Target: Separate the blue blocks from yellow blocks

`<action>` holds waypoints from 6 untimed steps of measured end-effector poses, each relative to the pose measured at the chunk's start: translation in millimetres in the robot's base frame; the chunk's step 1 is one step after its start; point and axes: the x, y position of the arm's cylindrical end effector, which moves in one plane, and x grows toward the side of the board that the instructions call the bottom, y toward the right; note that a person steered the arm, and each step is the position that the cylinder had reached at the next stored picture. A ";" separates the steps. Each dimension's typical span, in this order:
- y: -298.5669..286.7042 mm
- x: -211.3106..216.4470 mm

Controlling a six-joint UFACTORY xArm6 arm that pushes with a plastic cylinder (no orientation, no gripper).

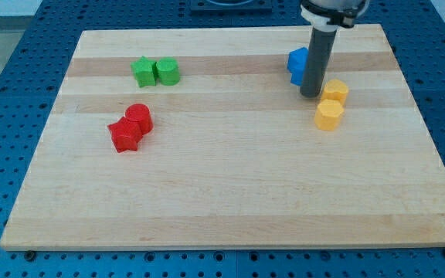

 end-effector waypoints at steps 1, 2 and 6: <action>1.2 -10.9; 19.9 -16.3; 32.6 -1.6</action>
